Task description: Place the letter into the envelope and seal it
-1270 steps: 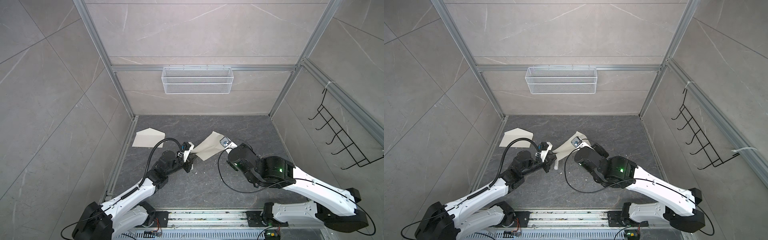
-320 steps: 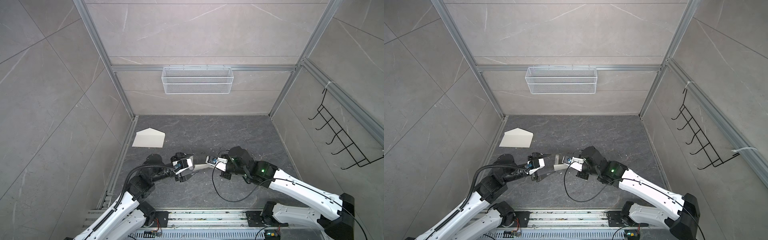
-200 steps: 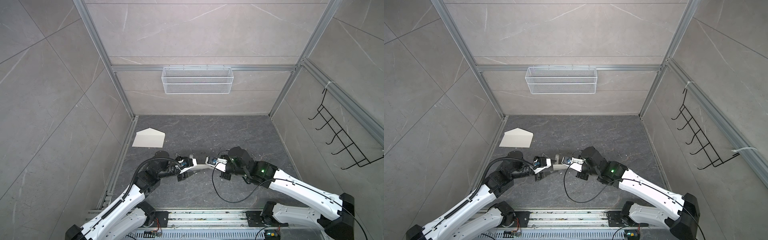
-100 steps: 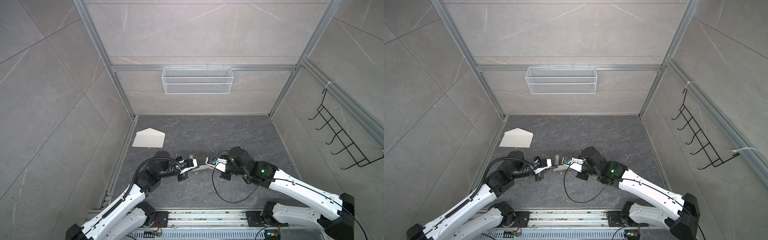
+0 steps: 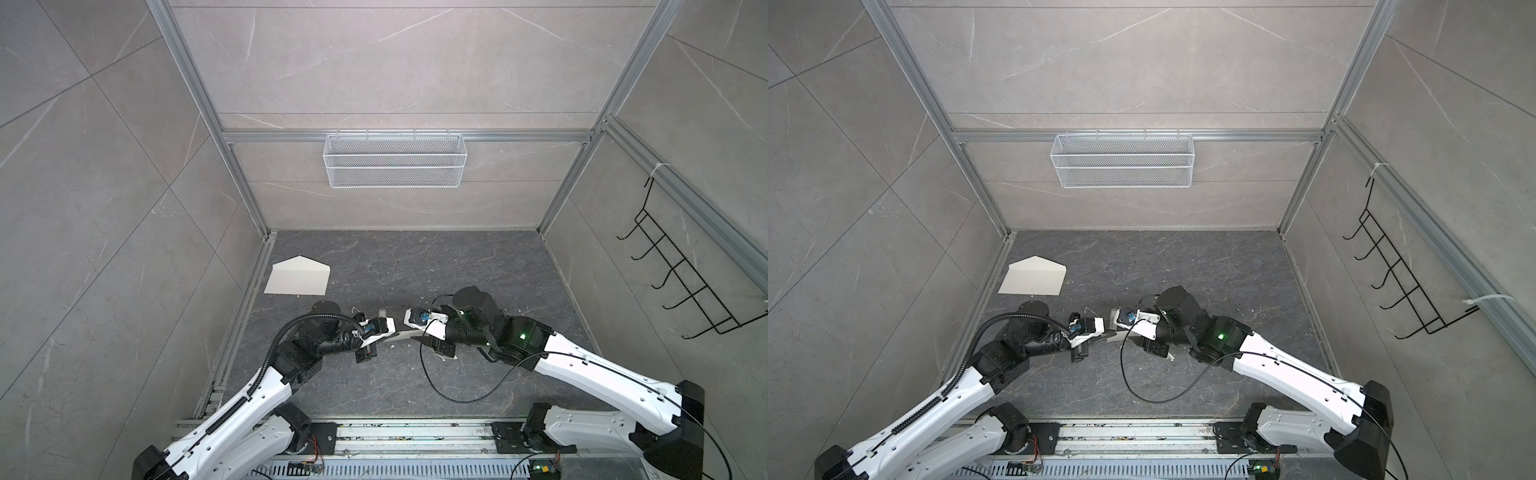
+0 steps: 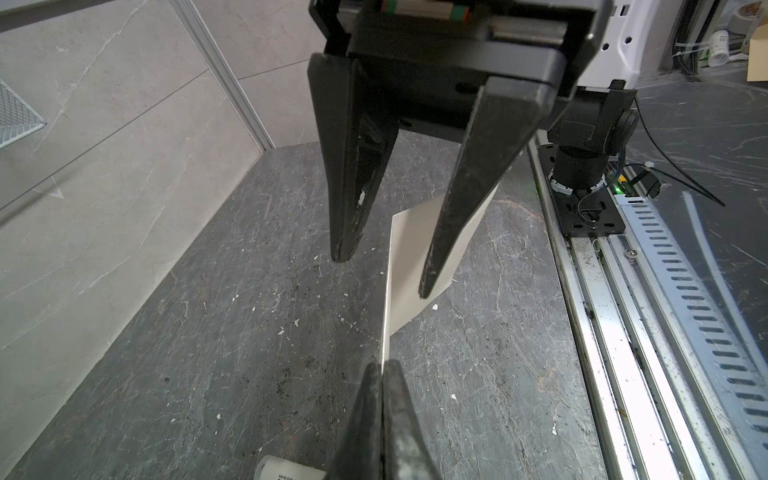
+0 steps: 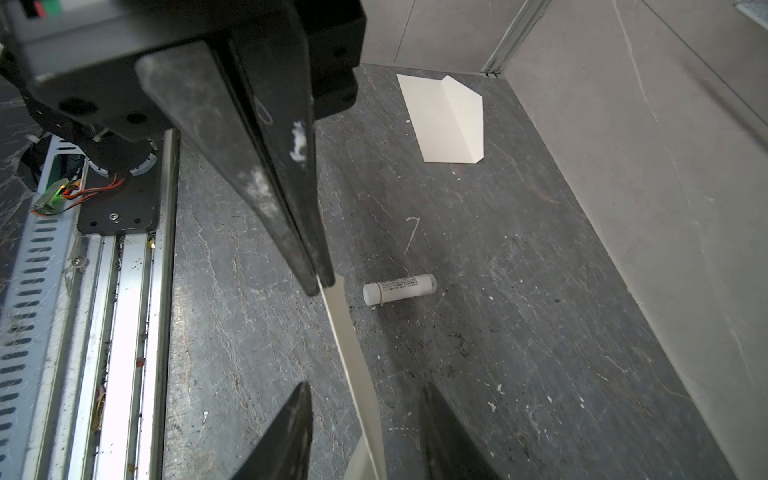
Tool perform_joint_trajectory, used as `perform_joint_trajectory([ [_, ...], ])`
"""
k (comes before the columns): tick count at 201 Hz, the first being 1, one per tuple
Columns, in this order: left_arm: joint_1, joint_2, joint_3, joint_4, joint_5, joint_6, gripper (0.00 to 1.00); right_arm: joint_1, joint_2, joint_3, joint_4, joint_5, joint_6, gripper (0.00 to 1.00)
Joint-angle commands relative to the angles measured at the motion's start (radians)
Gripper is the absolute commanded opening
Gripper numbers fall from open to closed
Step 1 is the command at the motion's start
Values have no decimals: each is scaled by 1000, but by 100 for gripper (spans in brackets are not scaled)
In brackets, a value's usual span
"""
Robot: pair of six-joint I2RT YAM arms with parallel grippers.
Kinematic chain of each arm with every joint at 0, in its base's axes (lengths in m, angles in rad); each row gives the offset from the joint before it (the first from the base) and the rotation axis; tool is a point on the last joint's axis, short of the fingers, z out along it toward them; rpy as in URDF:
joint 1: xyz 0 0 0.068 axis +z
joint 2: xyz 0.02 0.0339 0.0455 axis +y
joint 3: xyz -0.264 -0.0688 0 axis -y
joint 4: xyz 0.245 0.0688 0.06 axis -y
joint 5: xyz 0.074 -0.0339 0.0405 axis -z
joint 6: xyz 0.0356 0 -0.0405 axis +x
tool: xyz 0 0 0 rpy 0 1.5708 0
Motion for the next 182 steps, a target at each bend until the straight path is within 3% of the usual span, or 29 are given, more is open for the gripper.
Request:
perform_joint_trajectory([
  [1,-2,1,22,23,13,-4,0,21,34,37,13,-21,22,40],
  [83,-2,-3,14,24,7,-5,0,28,40,36,15,49,49,16],
  [182,-1,-45,-4,22,-79,-13,0,11,-8,2,-23,206,129,19],
])
